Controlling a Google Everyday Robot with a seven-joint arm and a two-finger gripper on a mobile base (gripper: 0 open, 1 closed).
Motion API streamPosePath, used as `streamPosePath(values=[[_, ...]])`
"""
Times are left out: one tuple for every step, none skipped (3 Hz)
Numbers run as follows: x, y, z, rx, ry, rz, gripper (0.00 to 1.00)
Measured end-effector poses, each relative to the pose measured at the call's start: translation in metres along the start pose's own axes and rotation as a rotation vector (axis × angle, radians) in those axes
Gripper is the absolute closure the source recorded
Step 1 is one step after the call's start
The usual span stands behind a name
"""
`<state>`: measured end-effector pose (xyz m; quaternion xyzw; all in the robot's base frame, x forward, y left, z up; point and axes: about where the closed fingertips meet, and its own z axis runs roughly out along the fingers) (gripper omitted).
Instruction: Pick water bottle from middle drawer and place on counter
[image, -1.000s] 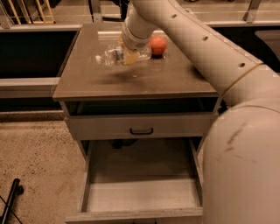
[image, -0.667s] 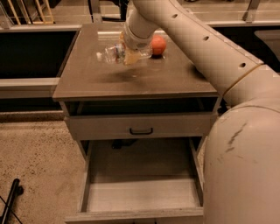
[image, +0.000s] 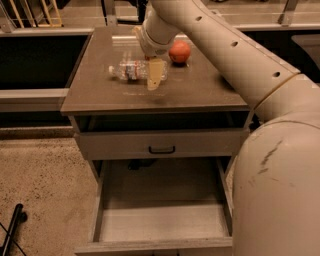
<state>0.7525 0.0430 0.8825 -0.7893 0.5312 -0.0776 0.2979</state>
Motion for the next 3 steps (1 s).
streamPosePath(values=[[0.010, 0.001, -0.012, -0.040, 0.001, -0.001, 0.00], [0.049, 0.012, -0.069, -0.076, 0.019, 0.045, 0.00], [0.054, 0.015, -0.075, -0.090, 0.022, 0.053, 0.00]])
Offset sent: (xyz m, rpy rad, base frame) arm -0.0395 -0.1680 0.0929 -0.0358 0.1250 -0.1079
